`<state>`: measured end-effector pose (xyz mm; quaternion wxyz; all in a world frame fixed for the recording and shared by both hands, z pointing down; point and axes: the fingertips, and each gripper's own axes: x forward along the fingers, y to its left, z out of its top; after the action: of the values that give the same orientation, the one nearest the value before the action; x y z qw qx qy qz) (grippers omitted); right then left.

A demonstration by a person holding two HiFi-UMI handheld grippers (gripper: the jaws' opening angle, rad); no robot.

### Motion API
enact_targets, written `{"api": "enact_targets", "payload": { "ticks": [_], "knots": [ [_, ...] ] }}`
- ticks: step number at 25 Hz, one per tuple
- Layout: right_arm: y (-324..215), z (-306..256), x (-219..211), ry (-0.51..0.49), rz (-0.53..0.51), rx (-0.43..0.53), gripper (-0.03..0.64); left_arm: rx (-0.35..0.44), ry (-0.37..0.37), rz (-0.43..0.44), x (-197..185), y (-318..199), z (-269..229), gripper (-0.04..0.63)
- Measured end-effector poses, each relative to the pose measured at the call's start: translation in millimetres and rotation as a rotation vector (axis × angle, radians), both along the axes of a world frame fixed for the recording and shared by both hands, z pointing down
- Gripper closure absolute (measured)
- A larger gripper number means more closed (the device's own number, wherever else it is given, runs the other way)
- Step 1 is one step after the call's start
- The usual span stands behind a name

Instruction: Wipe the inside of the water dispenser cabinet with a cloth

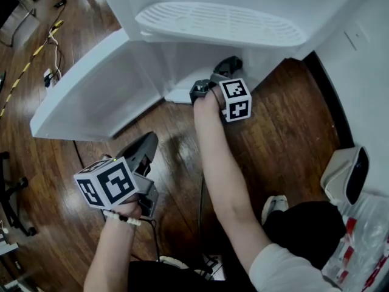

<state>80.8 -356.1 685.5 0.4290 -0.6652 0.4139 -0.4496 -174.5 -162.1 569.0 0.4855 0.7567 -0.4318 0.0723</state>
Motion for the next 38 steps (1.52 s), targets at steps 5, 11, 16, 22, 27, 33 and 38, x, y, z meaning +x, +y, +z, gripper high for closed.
{"api": "enact_targets", "payload": {
  "ticks": [5,11,16,22,27,33,38],
  "knots": [
    [4.4,15.0,10.0,-0.043,0.038,-0.009,0.577,-0.007,-0.003,-0.005,-0.6,-3.0,5.0,0.603],
    [7.8,-25.9,11.4,0.088,0.017,0.026,0.577,-0.008,-0.003,0.002,1.7,-4.3,5.6,0.603],
    [27.4,-100.7,8.8,0.291,-0.005,0.129,0.577,-0.005,-0.007,-0.004,-1.3,-1.5,2.1,0.603],
    [49.1,-192.7,-3.4,0.484,-0.018,0.331,0.577,0.008,-0.017,-0.005,-3.8,1.0,-5.3,0.603],
    [65.9,-227.8,2.0,0.479,0.014,0.42,0.577,0.021,-0.017,-0.001,0.4,3.5,-11.7,0.603],
    [67.2,-210.9,8.0,0.385,0.015,0.393,0.577,0.033,-0.051,-0.001,1.9,3.8,-22.7,0.603],
    [62.4,-134.7,7.7,0.255,0.002,0.248,0.577,0.038,-0.054,-0.003,5.2,4.6,-23.1,0.603]
  ]
}}
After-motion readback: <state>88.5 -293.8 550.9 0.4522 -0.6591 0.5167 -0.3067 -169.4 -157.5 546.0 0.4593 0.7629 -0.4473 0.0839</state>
